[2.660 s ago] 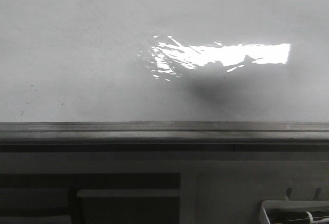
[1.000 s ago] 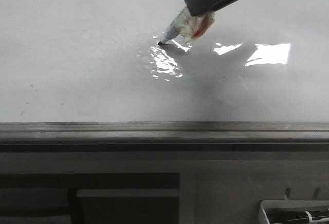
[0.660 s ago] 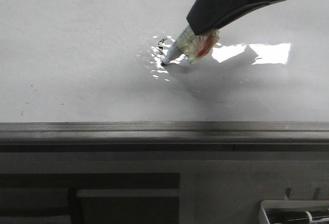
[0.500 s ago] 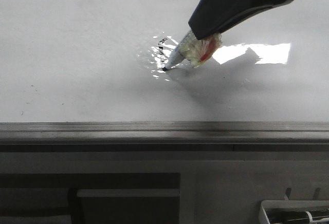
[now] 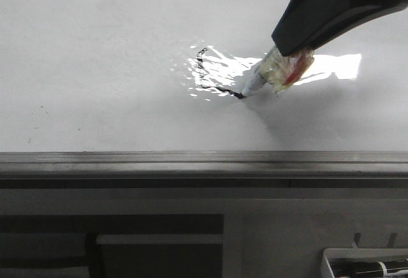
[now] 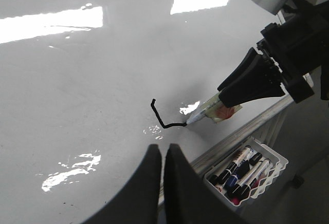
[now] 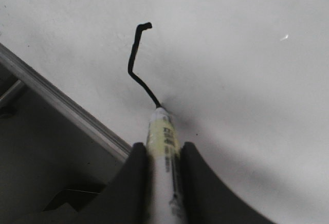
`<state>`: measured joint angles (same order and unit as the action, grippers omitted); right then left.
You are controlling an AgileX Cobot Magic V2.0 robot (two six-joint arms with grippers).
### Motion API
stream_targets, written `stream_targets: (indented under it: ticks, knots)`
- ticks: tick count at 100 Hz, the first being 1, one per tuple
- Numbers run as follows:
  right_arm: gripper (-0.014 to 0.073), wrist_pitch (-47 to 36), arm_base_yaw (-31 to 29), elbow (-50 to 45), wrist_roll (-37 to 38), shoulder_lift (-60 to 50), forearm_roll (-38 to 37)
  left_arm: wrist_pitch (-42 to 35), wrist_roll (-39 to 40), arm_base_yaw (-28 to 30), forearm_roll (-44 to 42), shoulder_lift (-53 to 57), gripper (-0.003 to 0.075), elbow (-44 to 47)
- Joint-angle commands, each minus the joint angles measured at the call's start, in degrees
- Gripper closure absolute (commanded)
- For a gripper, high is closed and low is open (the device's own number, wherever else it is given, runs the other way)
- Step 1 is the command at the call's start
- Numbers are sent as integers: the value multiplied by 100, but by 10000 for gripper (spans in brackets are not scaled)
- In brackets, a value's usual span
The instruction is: Write number 5 on whiteboard
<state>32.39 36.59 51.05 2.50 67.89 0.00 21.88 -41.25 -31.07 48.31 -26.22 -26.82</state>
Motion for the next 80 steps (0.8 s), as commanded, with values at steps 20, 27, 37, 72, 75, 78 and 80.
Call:
stream_targets:
  ticks: [20, 27, 37, 72, 75, 78, 80]
  knots:
    - [634, -612, 516, -202, 22, 270, -172, -315, 42, 23, 186, -22, 741, -157]
    - [634, -716, 528, -202, 105, 376, -163, -315, 42, 23, 186, -22, 741, -157]
    - [634, -765, 551, -171, 127, 346, -163, -315, 42, 23, 186, -22, 741, -157]
    - [634, -1073, 918, 203, 116, -333, -789, -238, 42, 23, 186, -22, 741, -157]
    - [634, -1106, 868, 203, 116, -322, -871, -238, 42, 23, 186, -22, 741, -157]
    - [634, -1179, 830, 203, 116, -307, -924, -238, 42, 23, 186, -22, 741, -157]
    - [634, -1219, 797, 203, 116, -293, -935, -248, 42, 23, 186, -22, 741, -157]
